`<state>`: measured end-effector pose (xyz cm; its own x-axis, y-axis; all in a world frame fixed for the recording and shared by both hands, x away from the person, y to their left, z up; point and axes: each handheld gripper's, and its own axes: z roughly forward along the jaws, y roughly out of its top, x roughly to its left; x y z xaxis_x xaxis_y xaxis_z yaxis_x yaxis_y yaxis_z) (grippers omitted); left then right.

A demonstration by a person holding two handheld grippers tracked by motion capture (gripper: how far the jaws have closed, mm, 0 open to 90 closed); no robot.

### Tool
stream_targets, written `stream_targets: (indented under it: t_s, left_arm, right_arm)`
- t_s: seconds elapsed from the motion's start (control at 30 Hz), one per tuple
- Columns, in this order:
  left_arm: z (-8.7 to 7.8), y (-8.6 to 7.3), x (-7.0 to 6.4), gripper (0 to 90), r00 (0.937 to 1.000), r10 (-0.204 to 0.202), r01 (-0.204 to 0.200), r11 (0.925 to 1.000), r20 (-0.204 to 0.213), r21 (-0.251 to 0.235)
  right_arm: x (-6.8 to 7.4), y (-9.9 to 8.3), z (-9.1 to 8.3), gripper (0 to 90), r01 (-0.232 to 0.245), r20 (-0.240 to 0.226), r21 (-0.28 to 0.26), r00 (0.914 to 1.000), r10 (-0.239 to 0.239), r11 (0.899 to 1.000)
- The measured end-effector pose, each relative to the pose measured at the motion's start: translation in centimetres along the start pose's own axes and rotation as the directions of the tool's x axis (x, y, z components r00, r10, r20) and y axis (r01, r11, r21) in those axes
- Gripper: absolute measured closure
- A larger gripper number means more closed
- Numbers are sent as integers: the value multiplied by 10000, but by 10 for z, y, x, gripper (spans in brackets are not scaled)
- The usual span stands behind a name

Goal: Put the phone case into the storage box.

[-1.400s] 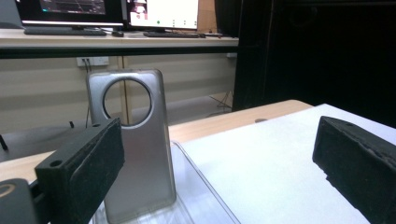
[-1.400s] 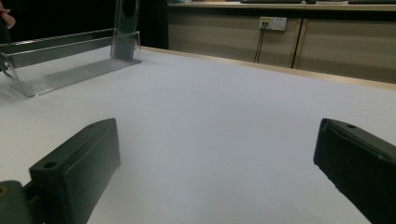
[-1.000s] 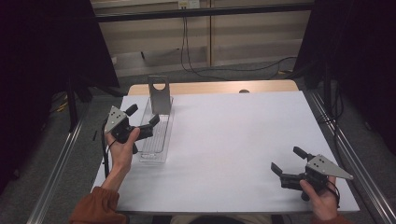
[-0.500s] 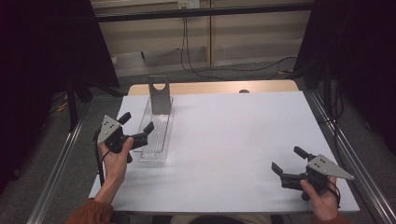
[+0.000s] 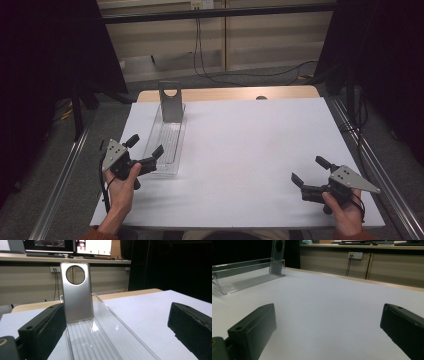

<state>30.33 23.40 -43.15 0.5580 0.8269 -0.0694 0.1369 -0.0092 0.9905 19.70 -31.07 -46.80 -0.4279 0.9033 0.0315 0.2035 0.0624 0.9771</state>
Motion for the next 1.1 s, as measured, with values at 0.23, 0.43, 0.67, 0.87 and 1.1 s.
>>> stream_targets:
  t_s: [0.23, 0.43, 0.67, 0.87, 1.1]
  left_arm:
    - [-14, -15, 1, 27, 9990, -155, 152, 9999, -423, -74]
    - [-25, -21, -3, 29, 9988, 420, -422, 9991, -248, -82]
    - [-40, -24, -9, 34, 9990, 317, -314, 9994, -303, 108]
    - [-57, -27, -12, 37, 9972, 458, -450, 9989, -586, 157]
    - [-47, -29, -7, 58, 9971, 644, -619, 9964, -415, 588]
  right_arm:
    - [0, 0, -1, 0, -42, 99, -52, 9999, 43, 10000]
    - [0, 0, -6, 0, -39, 165, -71, 9999, 40, 10000]
    - [-1, -3, -10, 0, -170, 258, -27, 9995, 171, 9999]
    - [-2, -3, -7, 0, -85, 244, 27, 9997, 84, 10000]
    - [-4, -2, -7, 0, -111, 231, 21, 9997, 110, 9999]
